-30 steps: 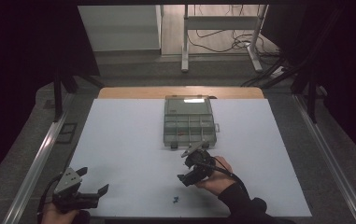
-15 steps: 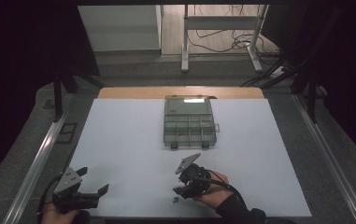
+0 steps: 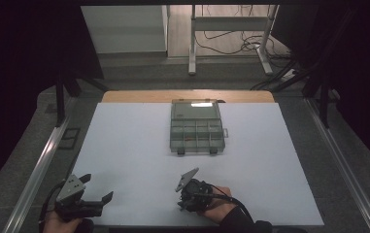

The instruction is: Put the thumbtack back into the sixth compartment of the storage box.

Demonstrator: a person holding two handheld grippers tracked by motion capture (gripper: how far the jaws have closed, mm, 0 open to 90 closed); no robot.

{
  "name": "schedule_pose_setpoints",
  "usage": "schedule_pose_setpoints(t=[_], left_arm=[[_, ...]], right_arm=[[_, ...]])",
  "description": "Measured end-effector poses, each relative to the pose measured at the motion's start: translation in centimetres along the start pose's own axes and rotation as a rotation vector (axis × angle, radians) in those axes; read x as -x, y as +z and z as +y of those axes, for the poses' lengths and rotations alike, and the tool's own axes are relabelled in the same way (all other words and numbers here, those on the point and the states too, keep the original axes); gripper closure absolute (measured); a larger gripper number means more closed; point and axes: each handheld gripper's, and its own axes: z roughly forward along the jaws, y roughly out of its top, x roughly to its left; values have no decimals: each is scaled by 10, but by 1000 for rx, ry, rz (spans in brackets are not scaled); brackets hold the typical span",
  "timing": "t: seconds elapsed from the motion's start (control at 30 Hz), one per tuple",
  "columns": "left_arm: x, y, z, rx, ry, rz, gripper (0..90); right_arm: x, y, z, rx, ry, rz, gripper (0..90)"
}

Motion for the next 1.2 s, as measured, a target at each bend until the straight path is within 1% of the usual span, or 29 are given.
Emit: schedule_pose_setpoints(t=[0.13,0.3,0.33,0.5,0.63,0.73,0.93,1.07,1.2], left_arm=[[0,0,0,-1,1,0,22],[0,0,0,-1,2,0,22],[0,0,0,0,1,0,22],[0,0,0,0,2,0,22],[0,0,0,0,2,-1,22],[0,0,0,0,2,-1,22],[0,0,0,-1,4,0,22],[1,0,0,-1,5,-1,22],[1,0,0,0,6,-1,22]], right_arm=[[0,3,0,-8,-1,0,783],[0,7,-1,-28,-13,-21,804],[-1,8,-2,-27,-24,-28,812],[-1,7,-1,-33,-31,-35,823],[1,4,-1,-9,-7,-28,823],[5,0,-1,8,11,-35,823],[10,-3,-1,28,24,-38,822],[14,-8,-1,45,59,-43,822],[19,-11,-1,62,70,-52,821]])
